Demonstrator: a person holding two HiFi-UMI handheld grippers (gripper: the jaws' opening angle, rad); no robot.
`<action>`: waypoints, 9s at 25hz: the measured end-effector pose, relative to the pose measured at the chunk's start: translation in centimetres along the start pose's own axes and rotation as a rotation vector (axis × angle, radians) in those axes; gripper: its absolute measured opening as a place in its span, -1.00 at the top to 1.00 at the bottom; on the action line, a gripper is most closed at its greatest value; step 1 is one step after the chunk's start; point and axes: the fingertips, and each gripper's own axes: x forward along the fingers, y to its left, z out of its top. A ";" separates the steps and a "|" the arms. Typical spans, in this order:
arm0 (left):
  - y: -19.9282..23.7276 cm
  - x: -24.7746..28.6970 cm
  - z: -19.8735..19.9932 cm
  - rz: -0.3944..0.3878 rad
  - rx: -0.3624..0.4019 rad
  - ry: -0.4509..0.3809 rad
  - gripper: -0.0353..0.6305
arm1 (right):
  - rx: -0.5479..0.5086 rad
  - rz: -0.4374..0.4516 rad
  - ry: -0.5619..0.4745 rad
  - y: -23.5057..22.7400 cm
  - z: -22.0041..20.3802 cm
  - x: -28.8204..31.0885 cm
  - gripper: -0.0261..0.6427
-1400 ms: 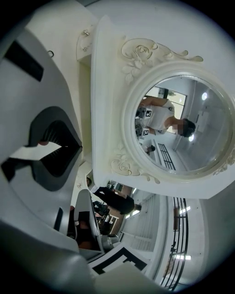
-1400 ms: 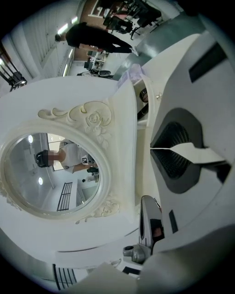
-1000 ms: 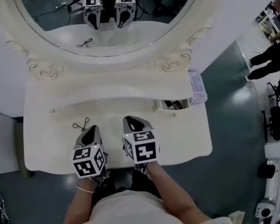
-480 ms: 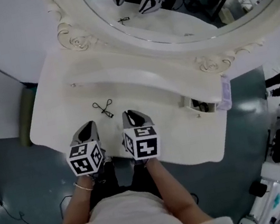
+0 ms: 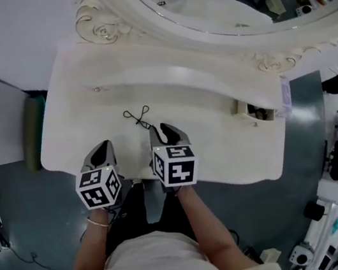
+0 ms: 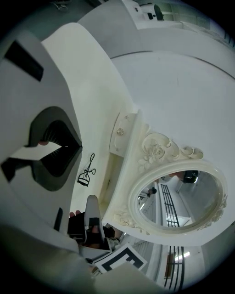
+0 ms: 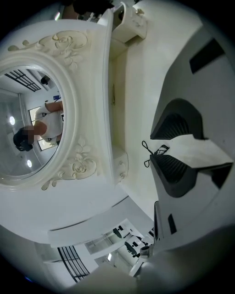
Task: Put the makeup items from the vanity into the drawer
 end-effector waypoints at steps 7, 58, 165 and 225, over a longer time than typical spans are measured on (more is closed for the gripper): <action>2.3 1.2 -0.5 -0.049 0.028 0.036 0.88 | 0.050 -0.073 0.003 1.2 -1.9 1.8 0.50; 1.0 2.6 0.4 -0.155 0.046 0.053 0.88 | 0.153 -0.288 -0.030 -0.7 -1.6 3.6 0.25; -35.0 13.2 2.5 -0.375 0.228 0.102 0.88 | 0.185 -0.506 -0.134 -34.4 3.0 -14.8 0.26; -32.3 9.7 5.4 -0.415 0.247 0.026 0.88 | 0.241 -0.594 -0.223 -30.9 4.0 -18.2 0.67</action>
